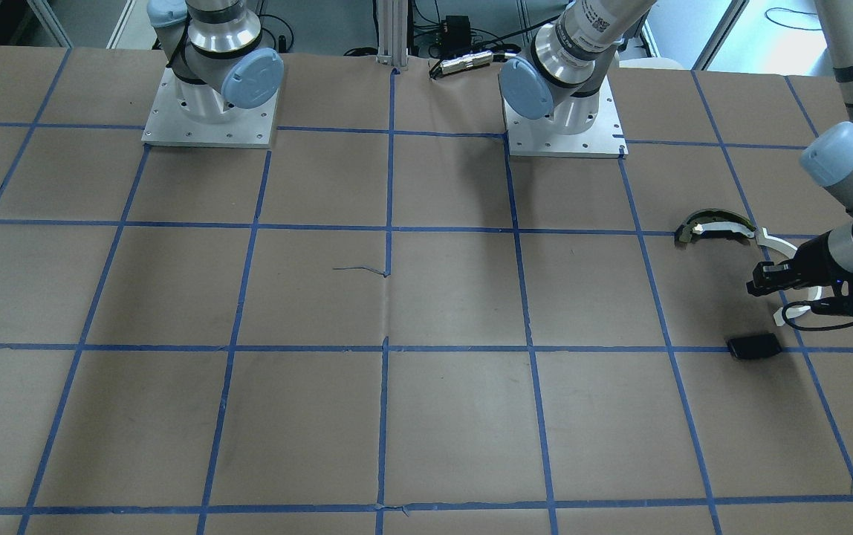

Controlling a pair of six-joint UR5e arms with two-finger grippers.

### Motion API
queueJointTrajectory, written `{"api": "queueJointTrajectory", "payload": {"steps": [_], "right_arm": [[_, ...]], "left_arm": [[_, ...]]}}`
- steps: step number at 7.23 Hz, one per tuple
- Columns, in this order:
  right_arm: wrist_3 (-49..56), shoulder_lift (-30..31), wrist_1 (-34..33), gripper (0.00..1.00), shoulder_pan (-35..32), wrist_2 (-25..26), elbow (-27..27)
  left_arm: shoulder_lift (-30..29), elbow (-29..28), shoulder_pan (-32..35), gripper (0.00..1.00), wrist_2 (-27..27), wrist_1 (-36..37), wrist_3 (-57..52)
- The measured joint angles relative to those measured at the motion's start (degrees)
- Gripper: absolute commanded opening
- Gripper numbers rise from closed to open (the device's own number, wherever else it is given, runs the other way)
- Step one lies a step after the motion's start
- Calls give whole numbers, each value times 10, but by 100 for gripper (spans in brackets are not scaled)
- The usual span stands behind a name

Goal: Place bearing gear from tray to pile

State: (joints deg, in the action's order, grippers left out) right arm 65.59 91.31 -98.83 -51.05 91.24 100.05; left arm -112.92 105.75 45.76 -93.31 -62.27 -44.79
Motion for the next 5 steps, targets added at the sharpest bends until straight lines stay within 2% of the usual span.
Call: {"api": "queueJointTrajectory", "payload": {"steps": [3,5], "right_arm": [[-335,33,30,23,-219,5,1],[-594,-20,-18,23,-388,4,-1]], "left_arm": [[-2,-1,-2,100,-1,-19,1],[10,-13,8,100,0,-55,9]]}}
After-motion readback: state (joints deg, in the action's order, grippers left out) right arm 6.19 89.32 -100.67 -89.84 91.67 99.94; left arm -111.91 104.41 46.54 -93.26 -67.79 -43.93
